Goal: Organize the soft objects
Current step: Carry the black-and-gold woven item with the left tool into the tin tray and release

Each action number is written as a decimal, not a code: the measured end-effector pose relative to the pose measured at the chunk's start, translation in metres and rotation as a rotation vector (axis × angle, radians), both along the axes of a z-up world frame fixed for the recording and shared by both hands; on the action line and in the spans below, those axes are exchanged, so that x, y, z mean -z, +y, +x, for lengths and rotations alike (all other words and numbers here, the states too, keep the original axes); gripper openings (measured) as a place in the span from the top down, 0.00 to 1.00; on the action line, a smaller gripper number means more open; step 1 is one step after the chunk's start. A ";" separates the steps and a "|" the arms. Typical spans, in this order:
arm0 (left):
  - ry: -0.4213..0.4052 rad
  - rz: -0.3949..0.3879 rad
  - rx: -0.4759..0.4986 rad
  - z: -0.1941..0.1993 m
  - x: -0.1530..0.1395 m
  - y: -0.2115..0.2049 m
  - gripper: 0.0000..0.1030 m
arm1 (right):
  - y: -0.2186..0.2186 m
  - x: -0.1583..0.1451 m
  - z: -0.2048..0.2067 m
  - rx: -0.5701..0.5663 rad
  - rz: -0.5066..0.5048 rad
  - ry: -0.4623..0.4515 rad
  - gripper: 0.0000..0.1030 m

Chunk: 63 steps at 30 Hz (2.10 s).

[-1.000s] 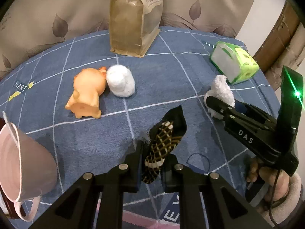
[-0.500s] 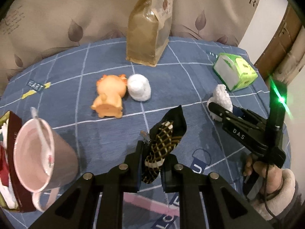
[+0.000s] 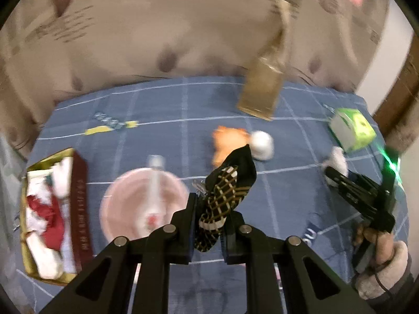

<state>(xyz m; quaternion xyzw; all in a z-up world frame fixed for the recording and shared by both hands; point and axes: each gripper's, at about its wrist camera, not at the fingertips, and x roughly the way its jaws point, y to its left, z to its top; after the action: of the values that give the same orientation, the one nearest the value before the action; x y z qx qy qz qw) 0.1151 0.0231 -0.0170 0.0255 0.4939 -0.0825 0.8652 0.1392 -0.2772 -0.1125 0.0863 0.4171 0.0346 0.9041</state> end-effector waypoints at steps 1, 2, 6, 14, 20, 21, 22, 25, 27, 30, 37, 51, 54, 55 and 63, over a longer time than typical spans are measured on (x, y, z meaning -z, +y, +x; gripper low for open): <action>-0.004 0.002 -0.021 0.001 -0.002 0.008 0.86 | 0.000 0.000 0.000 0.000 -0.001 0.000 0.63; -0.006 0.003 -0.037 0.002 -0.003 0.016 0.86 | 0.000 0.000 0.000 0.000 -0.002 0.001 0.63; -0.025 0.022 -0.119 0.006 -0.011 0.052 0.86 | 0.000 0.000 0.002 -0.002 -0.010 0.002 0.63; -0.043 0.078 -0.261 0.015 -0.014 0.117 0.86 | 0.002 0.001 0.001 0.000 -0.026 0.004 0.63; -0.027 0.107 -0.327 0.023 -0.004 0.154 0.86 | 0.003 0.000 0.001 -0.001 -0.038 0.007 0.63; -0.025 0.110 -0.342 0.025 -0.003 0.161 0.86 | 0.003 0.000 0.001 0.000 -0.040 0.007 0.63; -0.020 0.115 -0.356 0.027 -0.001 0.168 0.86 | 0.003 0.000 0.001 -0.001 -0.042 0.007 0.63; -0.002 0.122 -0.384 0.032 0.006 0.184 0.86 | 0.004 0.000 0.002 -0.001 -0.048 0.009 0.63; 0.005 0.127 -0.399 0.034 0.009 0.193 0.86 | 0.004 0.001 0.002 0.000 -0.053 0.010 0.63; 0.016 0.134 -0.422 0.039 0.015 0.206 0.86 | 0.005 0.001 0.002 0.001 -0.060 0.012 0.62; 0.022 0.168 -0.476 0.052 0.015 0.238 0.86 | 0.006 0.001 0.002 0.002 -0.073 0.016 0.62; 0.060 0.231 -0.513 0.076 0.029 0.267 0.85 | 0.008 0.002 0.002 0.004 -0.089 0.018 0.62; 0.070 0.243 -0.514 0.077 0.034 0.265 0.83 | 0.008 0.002 0.002 0.004 -0.089 0.018 0.62; 0.072 0.247 -0.516 0.077 0.035 0.265 0.82 | 0.008 0.002 0.002 0.004 -0.089 0.018 0.62; 0.086 0.238 -0.515 0.074 0.037 0.264 0.66 | 0.008 0.003 0.003 0.004 -0.092 0.018 0.62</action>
<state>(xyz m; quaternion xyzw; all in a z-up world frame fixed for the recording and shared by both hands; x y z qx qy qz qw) 0.1886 0.2875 -0.0536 -0.0029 0.5266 0.1974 0.8269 0.1418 -0.2690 -0.1151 0.0458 0.4262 0.0128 0.9034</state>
